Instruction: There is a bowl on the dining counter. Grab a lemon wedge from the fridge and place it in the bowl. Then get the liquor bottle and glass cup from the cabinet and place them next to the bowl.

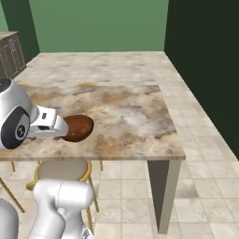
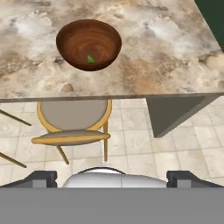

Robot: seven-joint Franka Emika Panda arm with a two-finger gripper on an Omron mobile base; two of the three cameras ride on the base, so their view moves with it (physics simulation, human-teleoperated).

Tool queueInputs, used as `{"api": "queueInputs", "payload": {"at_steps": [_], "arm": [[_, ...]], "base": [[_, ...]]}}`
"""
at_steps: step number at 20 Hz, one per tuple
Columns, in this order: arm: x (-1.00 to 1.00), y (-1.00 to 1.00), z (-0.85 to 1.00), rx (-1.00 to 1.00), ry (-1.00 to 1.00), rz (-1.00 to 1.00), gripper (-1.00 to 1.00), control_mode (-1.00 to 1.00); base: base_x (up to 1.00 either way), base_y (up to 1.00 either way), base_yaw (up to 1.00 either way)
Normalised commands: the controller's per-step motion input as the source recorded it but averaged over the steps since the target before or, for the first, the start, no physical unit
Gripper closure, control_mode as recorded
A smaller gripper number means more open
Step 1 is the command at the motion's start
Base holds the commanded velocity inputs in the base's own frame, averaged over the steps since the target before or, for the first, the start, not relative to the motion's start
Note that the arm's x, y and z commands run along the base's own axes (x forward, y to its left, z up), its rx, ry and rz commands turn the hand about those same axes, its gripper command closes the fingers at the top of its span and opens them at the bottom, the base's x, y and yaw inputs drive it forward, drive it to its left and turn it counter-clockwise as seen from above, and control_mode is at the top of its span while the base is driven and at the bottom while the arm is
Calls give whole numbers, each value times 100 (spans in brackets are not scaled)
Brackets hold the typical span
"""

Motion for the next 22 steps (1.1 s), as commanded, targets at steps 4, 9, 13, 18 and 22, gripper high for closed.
{"api": "queueInputs", "payload": {"at_steps": [4, 9, 13, 18, 22], "arm": [[0, 0, 0, 0, 0, 0, -100, 100], [0, 0, 0, 0, 0, 0, -100, 100], [0, 0, 0, 0, 0, 0, -100, 100], [0, 0, 0, 0, 0, 0, -100, 100], [0, 0, 0, 0, 0, 0, -100, 100]], "base": [[-98, 17, 31], [-42, 17, 98], [-25, 34, 100], [-25, 48, 98], [4, 61, 83]]}}
